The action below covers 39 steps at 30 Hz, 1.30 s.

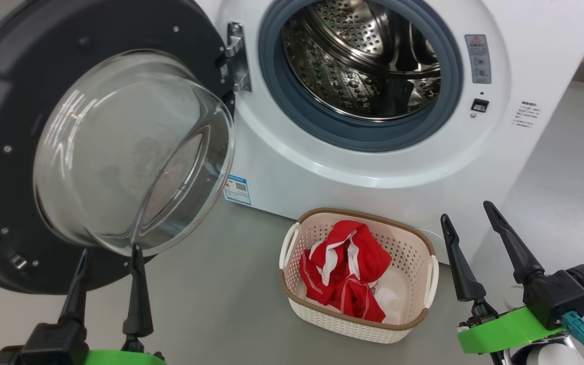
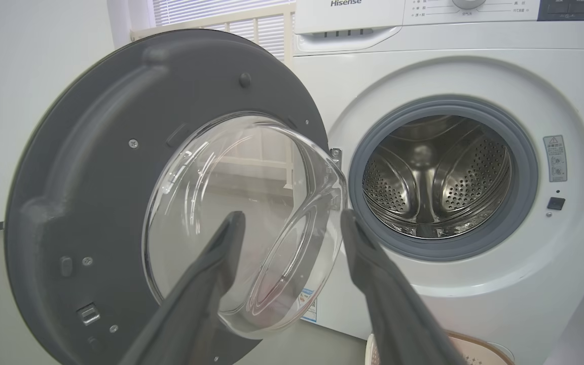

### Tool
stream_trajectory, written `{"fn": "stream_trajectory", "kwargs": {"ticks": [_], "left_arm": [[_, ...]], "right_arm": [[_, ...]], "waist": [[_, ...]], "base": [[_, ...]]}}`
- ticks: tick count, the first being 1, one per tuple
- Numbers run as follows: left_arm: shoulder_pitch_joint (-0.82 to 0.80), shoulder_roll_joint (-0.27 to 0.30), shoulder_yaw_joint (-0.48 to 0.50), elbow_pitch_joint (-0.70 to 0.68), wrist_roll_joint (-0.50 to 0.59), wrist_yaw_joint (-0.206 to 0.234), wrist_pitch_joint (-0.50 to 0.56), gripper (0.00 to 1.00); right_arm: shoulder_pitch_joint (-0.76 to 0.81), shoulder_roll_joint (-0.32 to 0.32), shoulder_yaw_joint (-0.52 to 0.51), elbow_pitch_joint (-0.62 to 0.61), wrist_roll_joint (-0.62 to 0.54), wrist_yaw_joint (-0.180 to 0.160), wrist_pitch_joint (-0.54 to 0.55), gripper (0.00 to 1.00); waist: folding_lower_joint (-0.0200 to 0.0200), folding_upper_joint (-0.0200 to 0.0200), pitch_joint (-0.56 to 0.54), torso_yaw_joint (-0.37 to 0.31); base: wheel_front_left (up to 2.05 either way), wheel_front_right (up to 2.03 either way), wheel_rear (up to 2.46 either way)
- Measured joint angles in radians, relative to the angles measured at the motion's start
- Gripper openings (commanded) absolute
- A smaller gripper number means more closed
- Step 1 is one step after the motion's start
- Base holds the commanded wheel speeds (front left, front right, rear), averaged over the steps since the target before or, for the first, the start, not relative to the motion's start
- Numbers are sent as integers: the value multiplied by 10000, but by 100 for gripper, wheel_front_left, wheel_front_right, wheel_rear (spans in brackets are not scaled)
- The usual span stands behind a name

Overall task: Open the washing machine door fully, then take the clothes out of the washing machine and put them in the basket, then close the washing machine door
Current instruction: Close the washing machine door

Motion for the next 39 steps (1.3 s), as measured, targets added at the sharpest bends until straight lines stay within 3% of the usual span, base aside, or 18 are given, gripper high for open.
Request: {"fn": "stream_trajectory", "kwargs": {"ticks": [11, 25, 26, 27, 28, 32, 39], "left_arm": [[120, 8, 42, -155, 27, 173, 10, 100], [285, 169, 102, -242, 15, 236, 12, 100], [286, 186, 92, -240, 17, 238, 31, 80], [286, 209, 82, -240, 17, 238, 65, 19], [286, 247, 69, -242, 23, 238, 88, 0], [236, 437, 94, -270, 121, 253, 128, 0], [-999, 773, 984, -462, -222, 372, -4, 0]], "right_arm": [[0, 0, 102, 96, 0, 0, 0, 100], [0, 0, 261, 109, 15, 0, 0, 100], [0, 0, 261, 109, 15, 0, 0, 100], [0, 0, 261, 109, 15, 0, 0, 100], [0, 0, 261, 109, 17, 0, 0, 100], [1, 0, 253, 107, 54, 0, 0, 100], [2, 0, 244, 109, 115, 0, 0, 100]], "waist": [[0, 0, -216, 431], [0, 0, -333, 337], [0, 0, -336, 323], [0, 0, -337, 307], [0, 0, -339, 290], [0, 0, -332, 260], [0, 0, -341, 161]], "base": [[0, 0, 0], [0, 0, 0], [0, 0, 0], [0, 0, 0], [0, 0, 0], [0, 0, 0], [0, 0, 0]]}}
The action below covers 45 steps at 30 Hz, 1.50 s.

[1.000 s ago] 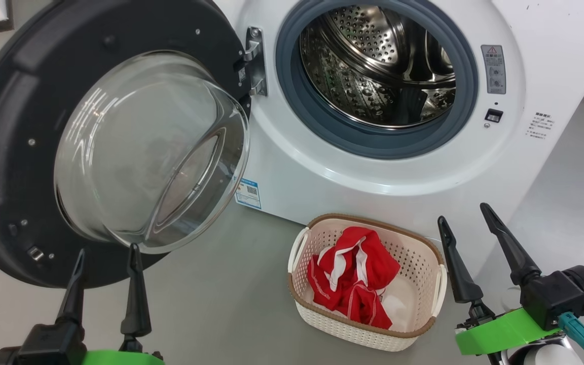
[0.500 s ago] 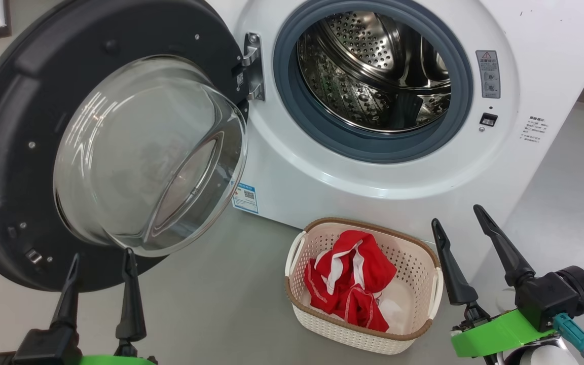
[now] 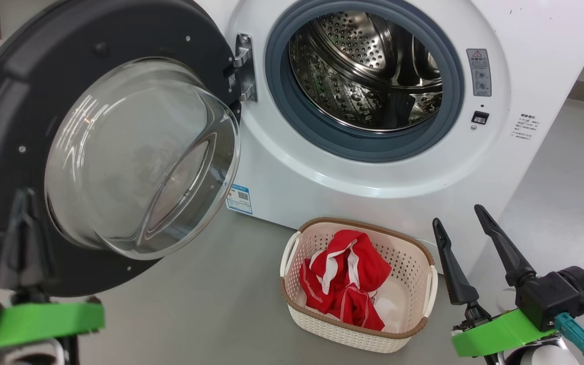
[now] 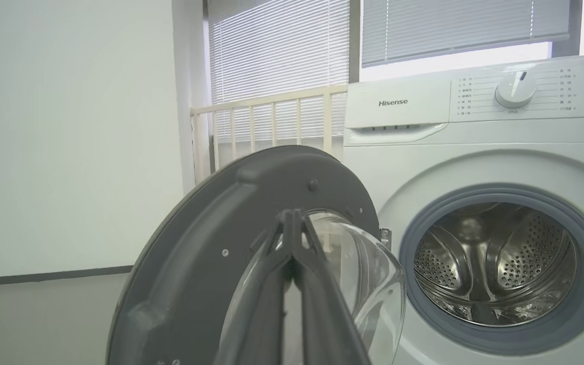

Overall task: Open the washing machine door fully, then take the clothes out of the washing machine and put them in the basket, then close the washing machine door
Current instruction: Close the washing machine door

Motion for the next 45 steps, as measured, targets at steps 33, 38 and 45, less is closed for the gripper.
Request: {"fn": "stream_trajectory", "kwargs": {"ticks": [33, 38, 45], "left_arm": [[-8172, 1557, 4140, 9681, -6477, -136, 4324, 0], [-8240, 1643, 4215, 10247, -6859, -368, 5150, 0], [-8229, 1806, 4328, 10822, -7171, -782, 5749, 0]], "right_arm": [[-1, -29, 449, 171, -240, 0, 0, 100], [-45, -50, 474, 171, -240, 0, 0, 100], [-89, -167, 493, 157, -238, 0, 0, 100]], "waist": [[0, 0, 249, -598], [0, 0, 331, -739], [0, 0, 540, -942]], "base": [[0, 0, 0], [0, 0, 0], [0, 0, 0]]}}
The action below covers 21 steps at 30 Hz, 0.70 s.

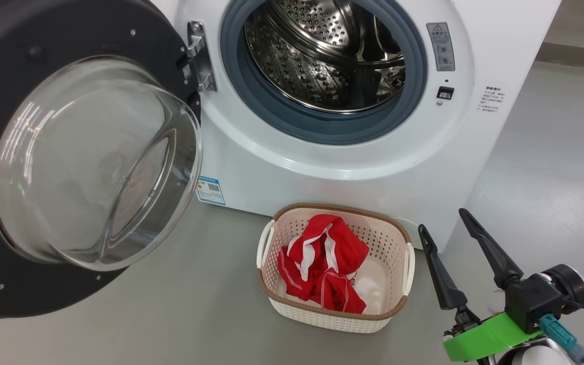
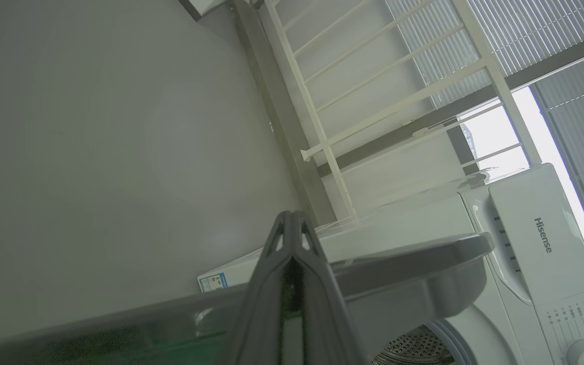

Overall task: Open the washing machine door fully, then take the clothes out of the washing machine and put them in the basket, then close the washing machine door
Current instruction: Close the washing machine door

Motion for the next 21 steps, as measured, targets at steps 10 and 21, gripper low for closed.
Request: {"fn": "stream_trajectory", "kwargs": {"ticks": [10, 21], "left_arm": [[7, 236, 259, 27, -663, -813, 959, 0], [227, -132, 631, -303, -1400, -1172, 1678, 0]], "right_arm": [[-8, -6, -313, -140, -15, 0, 0, 100], [-127, 6, -345, -140, -29, 0, 0, 100]], "waist": [[0, 0, 277, 3], [0, 0, 216, 301]], "base": [[0, 0, 0], [0, 0, 0]]}}
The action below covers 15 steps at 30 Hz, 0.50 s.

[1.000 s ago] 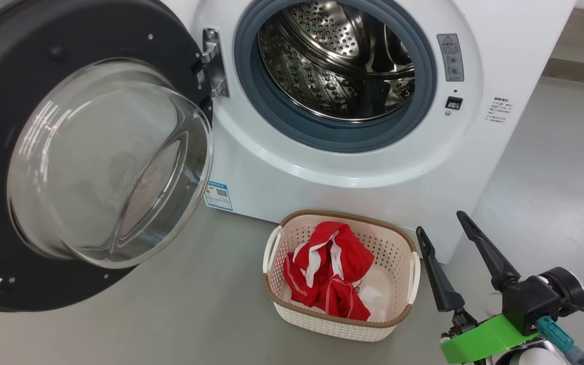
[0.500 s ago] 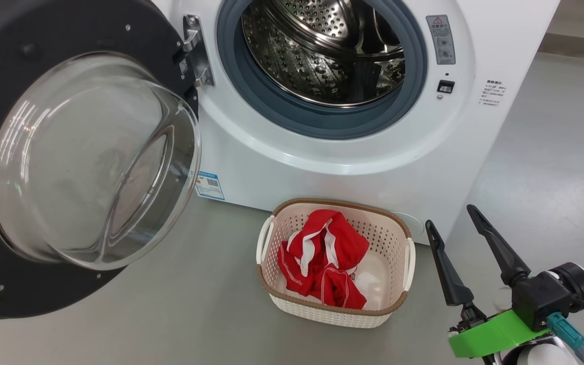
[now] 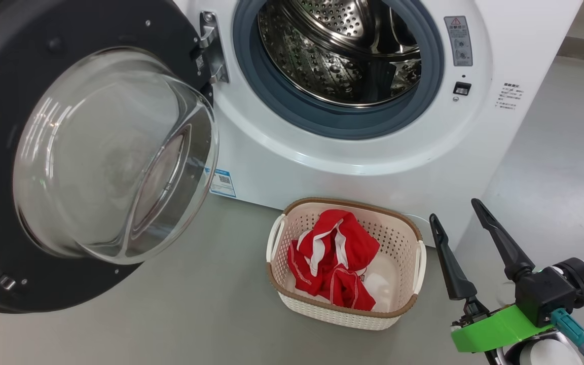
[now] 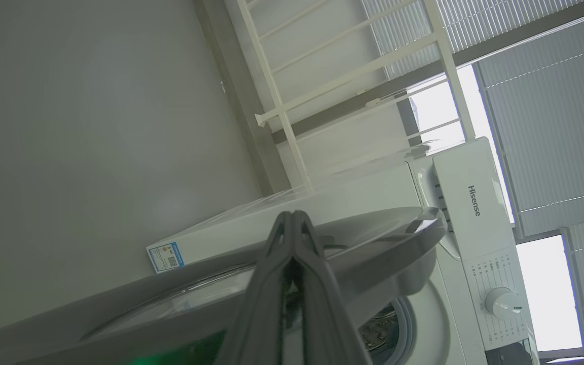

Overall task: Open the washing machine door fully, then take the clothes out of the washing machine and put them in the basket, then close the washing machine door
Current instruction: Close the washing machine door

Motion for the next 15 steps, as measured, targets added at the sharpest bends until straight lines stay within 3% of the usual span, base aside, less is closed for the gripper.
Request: {"fn": "stream_trajectory", "kwargs": {"ticks": [15], "left_arm": [[650, -616, -90, -1246, -435, -174, 1112, 0]], "right_arm": [[14, 38, -13, 15, 119, 0, 0, 100]], "waist": [[0, 0, -99, 432]], "base": [[0, 0, 0]]}}
